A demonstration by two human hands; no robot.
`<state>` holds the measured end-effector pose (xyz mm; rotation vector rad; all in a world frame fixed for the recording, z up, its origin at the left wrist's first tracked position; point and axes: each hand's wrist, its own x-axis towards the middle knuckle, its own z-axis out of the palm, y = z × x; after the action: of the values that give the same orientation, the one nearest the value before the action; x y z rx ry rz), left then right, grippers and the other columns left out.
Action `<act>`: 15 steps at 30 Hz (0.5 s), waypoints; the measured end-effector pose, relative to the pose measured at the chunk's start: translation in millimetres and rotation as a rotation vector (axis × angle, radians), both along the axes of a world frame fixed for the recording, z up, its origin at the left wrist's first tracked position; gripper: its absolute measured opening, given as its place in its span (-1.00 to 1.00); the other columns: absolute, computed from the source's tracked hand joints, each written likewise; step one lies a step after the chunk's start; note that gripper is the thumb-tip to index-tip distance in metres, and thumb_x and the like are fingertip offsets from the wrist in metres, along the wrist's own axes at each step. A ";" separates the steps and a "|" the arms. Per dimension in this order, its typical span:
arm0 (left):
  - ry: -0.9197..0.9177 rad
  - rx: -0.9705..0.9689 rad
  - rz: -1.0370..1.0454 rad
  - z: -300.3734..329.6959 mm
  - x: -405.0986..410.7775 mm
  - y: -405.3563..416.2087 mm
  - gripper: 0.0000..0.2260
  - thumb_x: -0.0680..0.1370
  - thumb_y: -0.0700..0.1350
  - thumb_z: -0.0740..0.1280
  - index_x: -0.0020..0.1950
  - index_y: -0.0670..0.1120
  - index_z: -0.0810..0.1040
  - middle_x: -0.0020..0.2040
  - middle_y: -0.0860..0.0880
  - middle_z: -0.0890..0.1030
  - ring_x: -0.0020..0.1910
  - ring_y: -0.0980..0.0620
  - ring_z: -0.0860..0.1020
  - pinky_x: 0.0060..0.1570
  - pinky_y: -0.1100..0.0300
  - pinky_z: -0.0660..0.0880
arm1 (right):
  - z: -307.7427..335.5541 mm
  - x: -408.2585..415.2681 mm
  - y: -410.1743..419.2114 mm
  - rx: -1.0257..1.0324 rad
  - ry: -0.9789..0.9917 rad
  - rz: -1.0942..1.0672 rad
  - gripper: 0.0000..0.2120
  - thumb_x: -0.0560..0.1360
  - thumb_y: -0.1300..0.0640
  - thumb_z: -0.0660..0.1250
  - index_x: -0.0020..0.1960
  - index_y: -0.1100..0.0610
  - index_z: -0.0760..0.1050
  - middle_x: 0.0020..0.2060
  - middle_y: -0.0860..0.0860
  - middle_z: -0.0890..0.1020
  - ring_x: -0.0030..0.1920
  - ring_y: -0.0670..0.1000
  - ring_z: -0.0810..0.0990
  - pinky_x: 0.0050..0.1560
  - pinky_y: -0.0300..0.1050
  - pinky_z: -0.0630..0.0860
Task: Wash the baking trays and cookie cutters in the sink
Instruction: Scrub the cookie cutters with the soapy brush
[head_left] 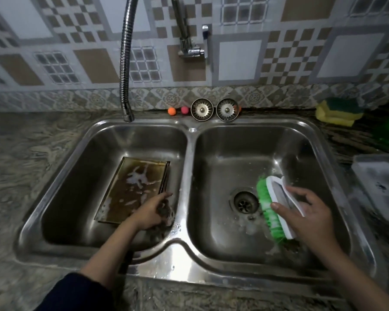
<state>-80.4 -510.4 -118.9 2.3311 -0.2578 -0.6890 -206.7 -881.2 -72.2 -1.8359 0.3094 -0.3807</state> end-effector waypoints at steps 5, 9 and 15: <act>-0.177 -0.089 0.217 13.3 8.6 -2.3 -0.49 0.44 -0.23 0.45 0.36 -0.07 0.40 0.24 -0.02 0.50 0.26 0.02 0.46 0.28 0.14 0.39 | 7.9 -10.7 -25.2 -0.043 0.005 -0.047 -0.55 0.18 -0.04 0.56 0.04 -0.15 0.55 -0.10 -0.08 0.67 -0.13 -0.05 0.65 -0.21 -0.25 0.59; -0.421 -0.331 0.281 57.6 4.5 -44.0 -0.68 0.50 -0.21 0.38 0.24 -0.07 0.50 0.08 0.01 0.59 0.09 0.09 0.56 0.17 0.17 0.48 | 13.6 -19.5 -51.5 -0.045 0.005 -0.137 -0.56 0.16 -0.10 0.53 0.03 -0.17 0.55 -0.23 -0.17 0.66 -0.24 -0.16 0.63 -0.26 -0.31 0.56; -0.290 -0.497 -0.157 62.2 -26.2 -173.5 -0.64 0.40 0.08 0.38 0.18 0.12 0.46 0.12 0.04 0.57 0.08 0.18 0.55 0.14 0.34 0.44 | 18.9 -19.5 -65.7 0.031 -0.057 -0.270 -0.52 0.18 -0.05 0.54 0.08 -0.04 0.56 0.06 -0.04 0.64 0.04 -0.07 0.63 0.04 -0.07 0.60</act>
<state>-106.6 -683.9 -56.8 1.9334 -0.6681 -0.3060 -226.2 -946.9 -53.2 -1.7539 0.5232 -0.6097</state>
